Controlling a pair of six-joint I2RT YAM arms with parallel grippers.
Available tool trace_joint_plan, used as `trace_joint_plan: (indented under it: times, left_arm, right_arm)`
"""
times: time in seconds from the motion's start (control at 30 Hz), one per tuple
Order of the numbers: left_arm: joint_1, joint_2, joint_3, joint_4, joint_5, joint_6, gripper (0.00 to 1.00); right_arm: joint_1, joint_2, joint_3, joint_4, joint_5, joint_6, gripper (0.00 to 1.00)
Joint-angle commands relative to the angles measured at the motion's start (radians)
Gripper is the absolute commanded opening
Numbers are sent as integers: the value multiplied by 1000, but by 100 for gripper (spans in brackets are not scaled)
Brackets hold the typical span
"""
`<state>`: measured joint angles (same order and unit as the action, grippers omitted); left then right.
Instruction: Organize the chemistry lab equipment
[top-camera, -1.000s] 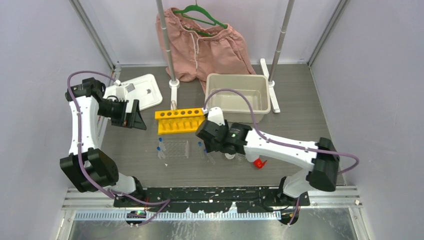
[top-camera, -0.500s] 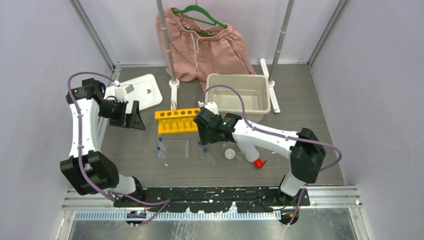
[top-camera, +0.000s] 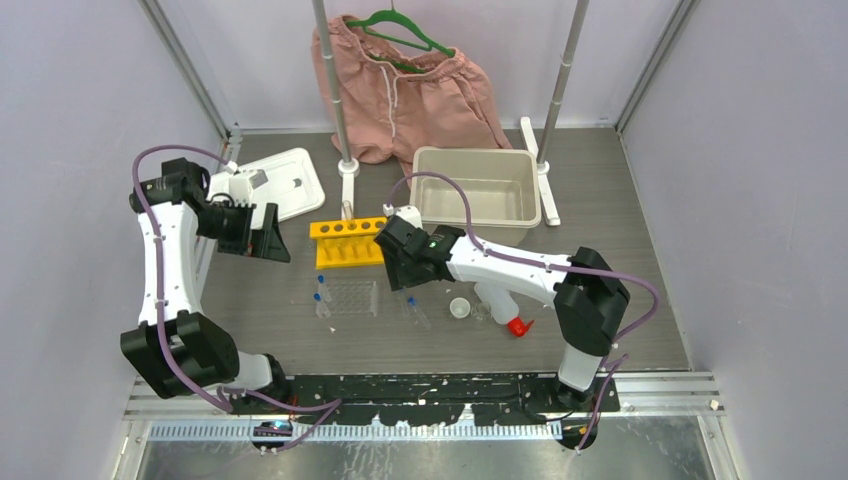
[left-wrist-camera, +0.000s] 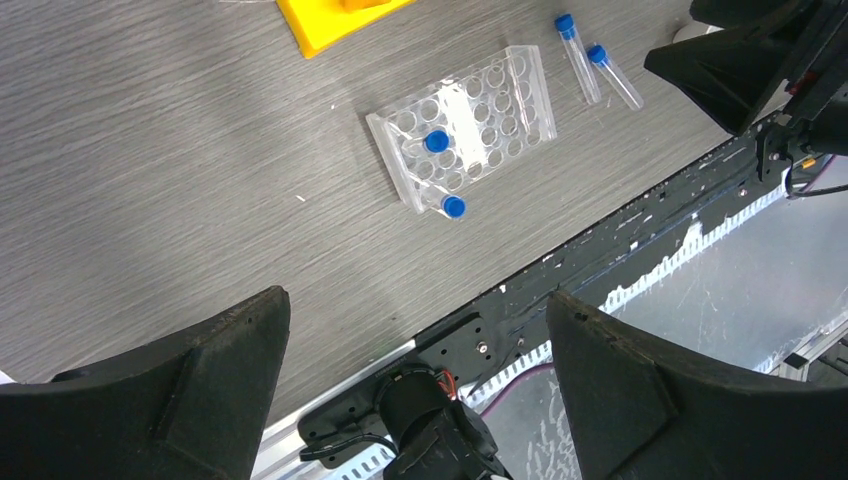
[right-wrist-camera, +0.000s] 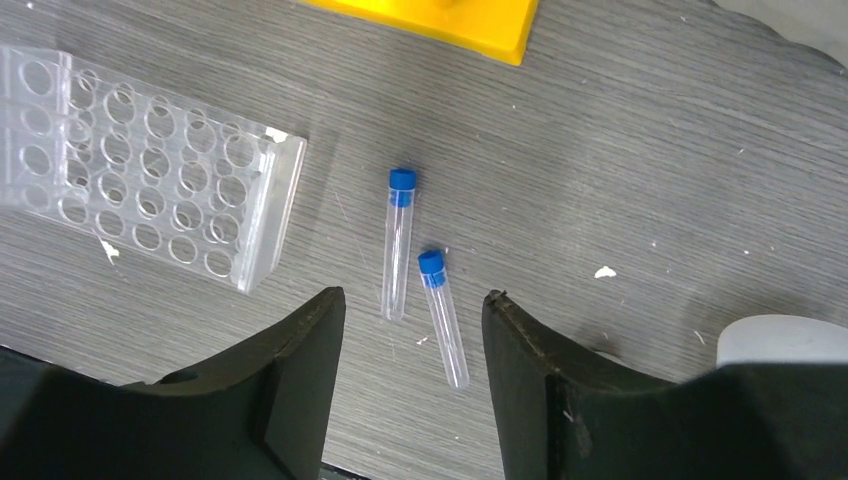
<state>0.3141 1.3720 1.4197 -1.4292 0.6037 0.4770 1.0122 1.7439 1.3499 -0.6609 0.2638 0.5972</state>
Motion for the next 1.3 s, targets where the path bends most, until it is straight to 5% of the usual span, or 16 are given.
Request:
trace_joint_plan:
  times: [0.0,1.1,1.27]
  left_arm:
    - [0,-39,41,-11,59,0,100]
    - [1,-74,73,-58,89,20,100]
    - [1,-76,81,-59,96,19,100]
  right_arm:
    - [1,-15,2,68,13,38,57]
    - [-14,226,14,194,-16,38,32]
    - [-15,210,18,200,-22,47,17]
